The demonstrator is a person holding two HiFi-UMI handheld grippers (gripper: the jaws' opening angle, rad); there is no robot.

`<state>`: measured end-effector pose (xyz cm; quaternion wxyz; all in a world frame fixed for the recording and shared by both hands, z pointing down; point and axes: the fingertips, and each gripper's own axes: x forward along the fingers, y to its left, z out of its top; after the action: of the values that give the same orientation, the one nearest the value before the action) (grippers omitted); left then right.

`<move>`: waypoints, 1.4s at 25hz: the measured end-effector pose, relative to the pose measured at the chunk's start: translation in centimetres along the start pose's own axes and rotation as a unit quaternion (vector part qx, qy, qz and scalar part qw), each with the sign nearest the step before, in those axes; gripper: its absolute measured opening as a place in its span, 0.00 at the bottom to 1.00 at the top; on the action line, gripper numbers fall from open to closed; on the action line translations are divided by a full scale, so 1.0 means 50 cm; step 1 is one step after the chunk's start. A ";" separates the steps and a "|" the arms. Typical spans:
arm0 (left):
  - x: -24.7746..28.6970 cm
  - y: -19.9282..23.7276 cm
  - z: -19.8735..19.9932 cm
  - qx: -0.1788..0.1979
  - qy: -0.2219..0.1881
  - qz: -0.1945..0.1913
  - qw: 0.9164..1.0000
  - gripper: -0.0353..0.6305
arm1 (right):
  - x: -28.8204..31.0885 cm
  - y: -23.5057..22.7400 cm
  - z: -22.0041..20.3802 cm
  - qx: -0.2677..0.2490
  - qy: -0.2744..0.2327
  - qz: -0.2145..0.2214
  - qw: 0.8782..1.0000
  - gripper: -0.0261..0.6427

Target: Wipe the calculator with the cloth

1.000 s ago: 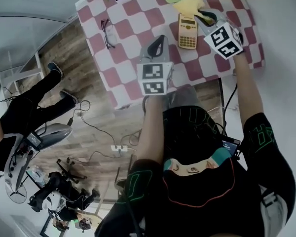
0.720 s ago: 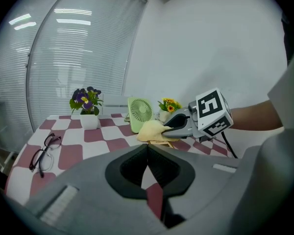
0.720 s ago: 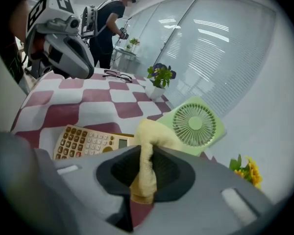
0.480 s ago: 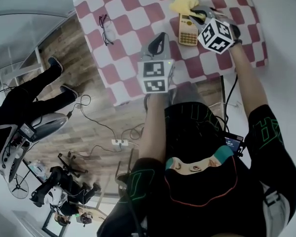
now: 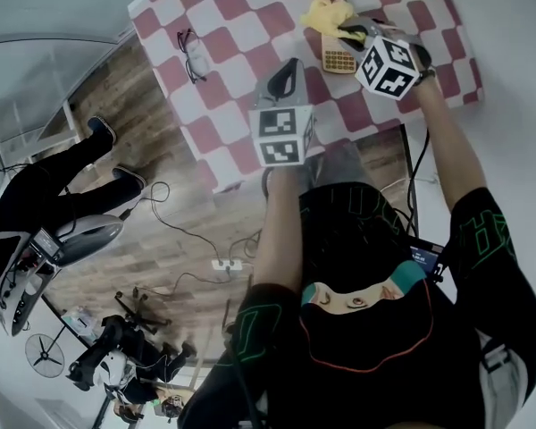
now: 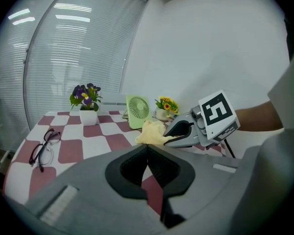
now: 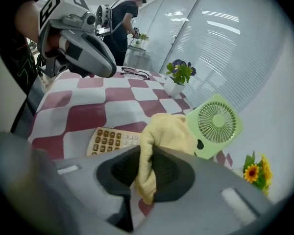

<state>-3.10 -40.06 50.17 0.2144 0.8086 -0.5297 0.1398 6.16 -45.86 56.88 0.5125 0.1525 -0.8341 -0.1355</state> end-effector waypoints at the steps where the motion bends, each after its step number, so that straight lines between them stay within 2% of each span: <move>1: -0.003 -0.001 -0.003 0.001 0.000 -0.002 1.000 0.07 | -0.004 0.008 0.000 0.001 0.001 0.001 1.000 0.14; 9: -0.029 -0.004 -0.013 0.007 -0.004 -0.019 1.000 0.07 | -0.026 0.068 0.006 0.000 0.014 0.007 1.000 0.14; 17: -0.058 -0.008 -0.027 -0.009 -0.009 -0.024 1.000 0.07 | -0.047 0.126 0.016 0.004 0.021 0.018 1.000 0.14; 24: -0.073 -0.032 -0.052 -0.029 -0.012 -0.012 0.999 0.07 | -0.068 0.168 0.021 0.018 0.009 0.031 0.999 0.14; 31: -0.115 -0.069 -0.086 -0.049 -0.015 0.013 0.999 0.07 | -0.098 0.225 0.040 0.062 -0.035 0.066 0.995 0.14; 33: -0.126 -0.077 -0.095 -0.053 -0.019 0.023 0.998 0.07 | -0.114 0.233 0.045 0.092 -0.057 0.064 0.992 0.14; 35: -0.138 -0.079 -0.092 -0.058 -0.029 0.033 0.997 0.07 | -0.137 0.223 0.052 0.148 -0.084 0.049 0.984 0.14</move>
<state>-2.25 -30.90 50.27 0.2406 0.7805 -0.5695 0.0927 5.51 -32.75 54.42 0.4179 0.1739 -0.8917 0.0026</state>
